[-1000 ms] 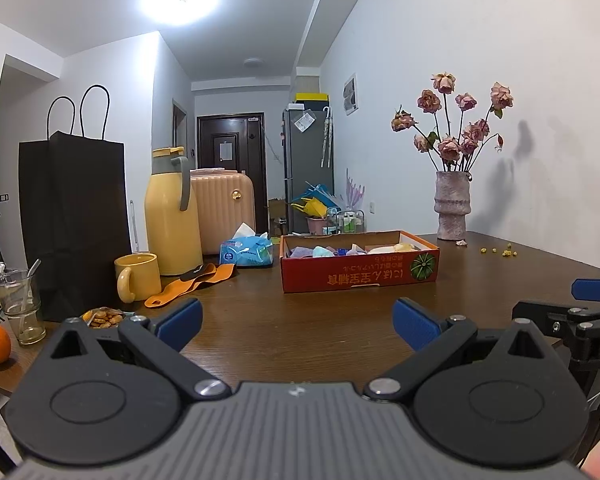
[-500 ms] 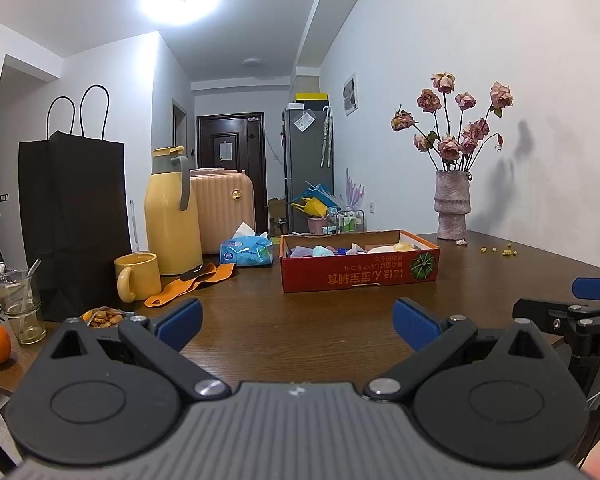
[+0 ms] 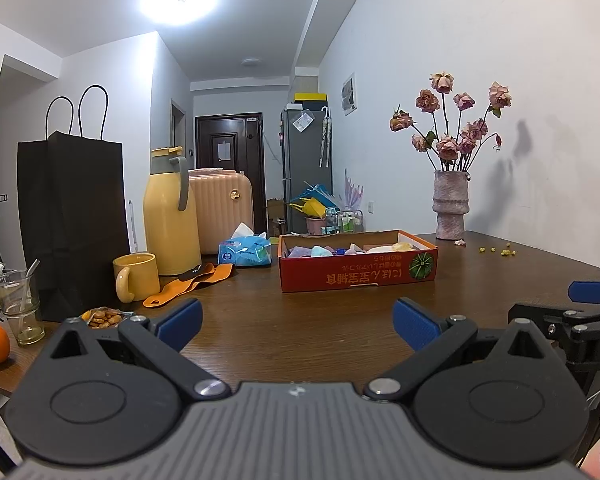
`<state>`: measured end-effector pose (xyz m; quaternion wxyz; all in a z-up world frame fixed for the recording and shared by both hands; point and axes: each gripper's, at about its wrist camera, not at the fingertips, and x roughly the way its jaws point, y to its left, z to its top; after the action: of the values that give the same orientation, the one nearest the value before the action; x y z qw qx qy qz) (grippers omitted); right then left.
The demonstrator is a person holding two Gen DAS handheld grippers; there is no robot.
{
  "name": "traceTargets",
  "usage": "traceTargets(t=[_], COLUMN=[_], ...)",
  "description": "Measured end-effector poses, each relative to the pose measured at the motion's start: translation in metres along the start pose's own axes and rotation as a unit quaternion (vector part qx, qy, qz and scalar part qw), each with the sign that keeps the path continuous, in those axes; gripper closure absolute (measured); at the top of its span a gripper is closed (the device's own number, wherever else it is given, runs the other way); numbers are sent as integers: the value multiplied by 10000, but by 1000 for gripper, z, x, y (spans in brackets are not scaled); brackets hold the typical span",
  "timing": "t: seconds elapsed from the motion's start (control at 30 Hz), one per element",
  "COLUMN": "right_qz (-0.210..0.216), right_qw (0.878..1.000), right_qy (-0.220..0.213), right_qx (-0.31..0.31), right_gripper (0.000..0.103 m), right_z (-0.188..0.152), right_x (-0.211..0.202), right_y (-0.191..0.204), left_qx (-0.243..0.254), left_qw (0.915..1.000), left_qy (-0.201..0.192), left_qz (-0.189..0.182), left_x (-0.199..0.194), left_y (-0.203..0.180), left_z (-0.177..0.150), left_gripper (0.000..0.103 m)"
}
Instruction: Organize soft objects
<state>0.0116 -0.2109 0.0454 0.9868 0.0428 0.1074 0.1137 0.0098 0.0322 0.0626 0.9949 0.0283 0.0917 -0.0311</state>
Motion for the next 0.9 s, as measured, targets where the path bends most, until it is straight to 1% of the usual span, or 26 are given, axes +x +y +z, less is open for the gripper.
traceTargets(t=[0.23,0.7,0.9], right_qz=[-13,-40,-69], right_qw=[9999,10000,9999], right_qy=[-119,-60,-107], right_qx=[-32,10,1], right_gripper=[0,0,0], right_z=[0,-2,-1], right_x=[-4,-2,-3], right_y=[2,1,0], left_qx=[2,8,24], left_qw=[10000,10000,10000], left_qy=[-2,10,-32], left_qz=[-1,-8,3], left_x=[0,0,-1], left_y=[0,0,0], left_z=[0,-1,0], left_gripper=[0,0,0])
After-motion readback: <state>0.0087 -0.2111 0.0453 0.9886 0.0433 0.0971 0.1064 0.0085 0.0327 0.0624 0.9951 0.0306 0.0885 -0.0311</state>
